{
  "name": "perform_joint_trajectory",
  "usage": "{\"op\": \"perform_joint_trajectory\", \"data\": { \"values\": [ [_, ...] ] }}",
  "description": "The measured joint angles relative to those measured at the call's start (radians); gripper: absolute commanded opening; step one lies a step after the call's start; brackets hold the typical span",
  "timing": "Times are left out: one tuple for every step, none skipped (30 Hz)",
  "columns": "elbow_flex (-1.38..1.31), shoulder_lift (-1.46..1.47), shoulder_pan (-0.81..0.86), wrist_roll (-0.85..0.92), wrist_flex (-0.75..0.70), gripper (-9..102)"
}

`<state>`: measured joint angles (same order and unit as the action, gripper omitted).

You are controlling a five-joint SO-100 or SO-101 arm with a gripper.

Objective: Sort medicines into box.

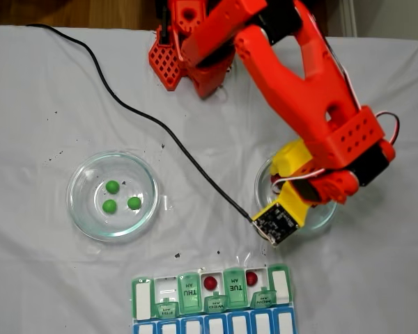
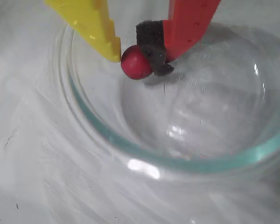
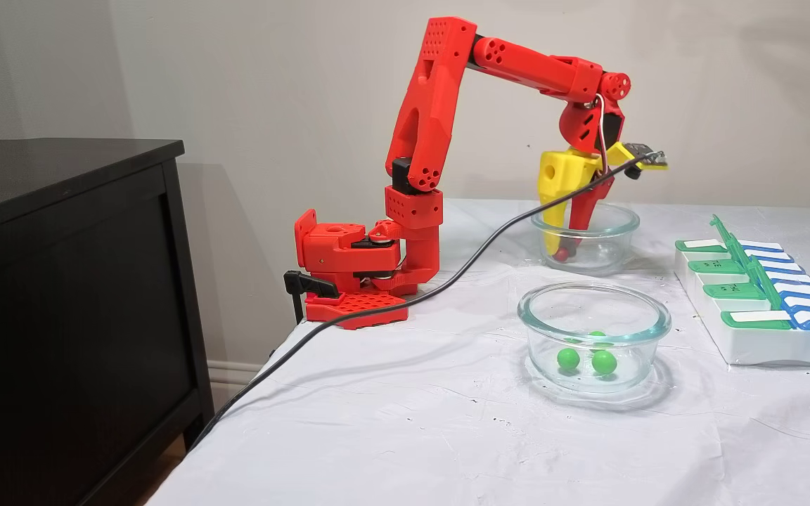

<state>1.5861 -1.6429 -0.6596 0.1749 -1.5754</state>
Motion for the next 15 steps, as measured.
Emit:
{"op": "perform_joint_trajectory", "data": {
  "values": [
    [-0.012, -0.026, -0.002, -0.011, -0.008, 0],
    [-0.023, -0.051, -0.003, -0.020, -0.005, 0],
    [-0.038, -0.074, -0.002, -0.026, 0.003, 0],
    [-0.054, -0.091, 0.002, -0.031, 0.008, 0],
    [-0.084, -0.114, 0.011, -0.034, 0.017, 0],
    [-0.104, -0.129, 0.017, -0.034, 0.021, 0],
    [-0.132, -0.146, 0.037, -0.034, 0.026, 0],
    [-0.176, -0.163, 0.075, -0.028, 0.028, 0],
    [-0.213, -0.173, 0.109, -0.021, 0.028, 0],
    [-0.255, -0.181, 0.147, -0.012, 0.028, 0],
    [-0.302, -0.187, 0.199, 0.006, 0.026, 0],
    [-0.342, -0.189, 0.250, 0.026, 0.020, 0],
    [-0.367, -0.190, 0.291, 0.044, 0.017, 0],
    [-0.388, -0.190, 0.348, 0.067, 0.012, 0],
    [-0.403, -0.190, 0.405, 0.091, 0.009, 0]
  ]
}}
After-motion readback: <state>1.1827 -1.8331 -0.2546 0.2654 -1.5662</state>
